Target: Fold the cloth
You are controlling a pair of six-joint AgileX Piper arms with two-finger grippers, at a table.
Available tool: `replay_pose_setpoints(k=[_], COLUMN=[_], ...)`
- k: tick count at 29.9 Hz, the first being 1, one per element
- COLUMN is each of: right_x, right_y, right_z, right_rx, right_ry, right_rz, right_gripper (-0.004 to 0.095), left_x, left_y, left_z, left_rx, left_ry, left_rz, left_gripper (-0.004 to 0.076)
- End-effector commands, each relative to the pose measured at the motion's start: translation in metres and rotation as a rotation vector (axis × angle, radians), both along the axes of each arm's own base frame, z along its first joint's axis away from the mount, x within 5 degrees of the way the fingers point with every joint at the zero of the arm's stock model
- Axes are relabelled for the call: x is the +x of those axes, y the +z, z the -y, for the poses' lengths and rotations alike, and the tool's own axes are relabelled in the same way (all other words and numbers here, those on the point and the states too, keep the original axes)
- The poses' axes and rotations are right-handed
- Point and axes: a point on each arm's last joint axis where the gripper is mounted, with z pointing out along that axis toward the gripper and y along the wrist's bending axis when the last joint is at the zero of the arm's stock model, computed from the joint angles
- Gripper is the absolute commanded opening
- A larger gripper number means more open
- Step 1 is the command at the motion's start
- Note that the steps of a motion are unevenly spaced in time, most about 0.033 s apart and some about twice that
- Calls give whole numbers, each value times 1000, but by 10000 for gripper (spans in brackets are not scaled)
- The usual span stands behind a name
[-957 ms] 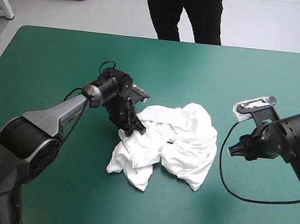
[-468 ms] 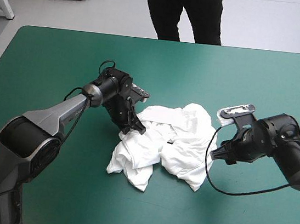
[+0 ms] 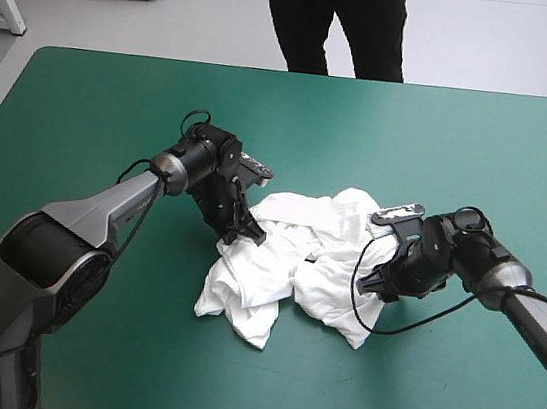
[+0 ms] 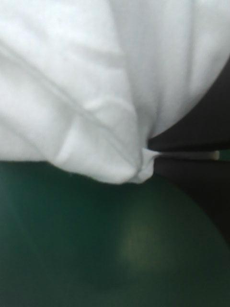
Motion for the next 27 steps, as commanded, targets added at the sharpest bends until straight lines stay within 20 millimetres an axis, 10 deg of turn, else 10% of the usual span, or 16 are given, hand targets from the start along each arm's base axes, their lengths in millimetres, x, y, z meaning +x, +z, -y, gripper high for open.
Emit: replay_pose_setpoints(k=[1,10,19,27], right_x=[8,18,26,33], right_y=[3,-30,-56,-11], right_z=[-3,-9,-16,-11], right_rx=[24,15,28,-34], right_ry=[4,-19,-22,20], right_rz=[43,-73,-137,-57], right_gripper=[541,515,-13,-18], left_x=[-4,-5,-1,1], left_y=[3,3,3,55], left_z=[7,6,7,-16], left_rx=[-40,-35,-52,-113], left_ry=[5,12,18,63], left_rz=[-7,-18,24,154], left_gripper=[-9,-9,-9,-9])
